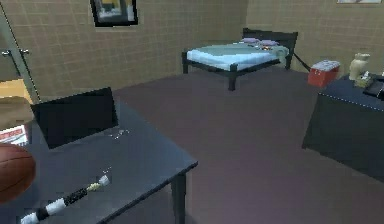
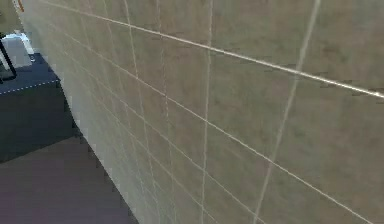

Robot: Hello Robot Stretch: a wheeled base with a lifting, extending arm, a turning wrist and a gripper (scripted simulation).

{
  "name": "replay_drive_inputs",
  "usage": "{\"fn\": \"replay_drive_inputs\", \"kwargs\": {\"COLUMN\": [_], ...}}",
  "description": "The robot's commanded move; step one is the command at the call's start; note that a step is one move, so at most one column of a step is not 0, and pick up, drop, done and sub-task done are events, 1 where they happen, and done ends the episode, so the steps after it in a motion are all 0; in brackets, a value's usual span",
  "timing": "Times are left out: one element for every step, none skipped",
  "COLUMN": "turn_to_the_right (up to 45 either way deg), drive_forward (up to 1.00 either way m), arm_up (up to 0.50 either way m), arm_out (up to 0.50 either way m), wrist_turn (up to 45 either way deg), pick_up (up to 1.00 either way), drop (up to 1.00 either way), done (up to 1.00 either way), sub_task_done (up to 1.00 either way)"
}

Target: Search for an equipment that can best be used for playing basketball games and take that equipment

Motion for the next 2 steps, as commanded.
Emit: {"fn": "replay_drive_inputs", "kwargs": {"turn_to_the_right": [0.0, -45.0], "drive_forward": [0.25, 0.00], "arm_up": [0.00, 0.00], "arm_out": [0.00, 0.00], "wrist_turn": [0.0, 0.0], "pick_up": [0.00, 0.00], "drop": [0.00, 0.00], "done": [0.00, 0.00], "sub_task_done": [0.00, 0.00]}}
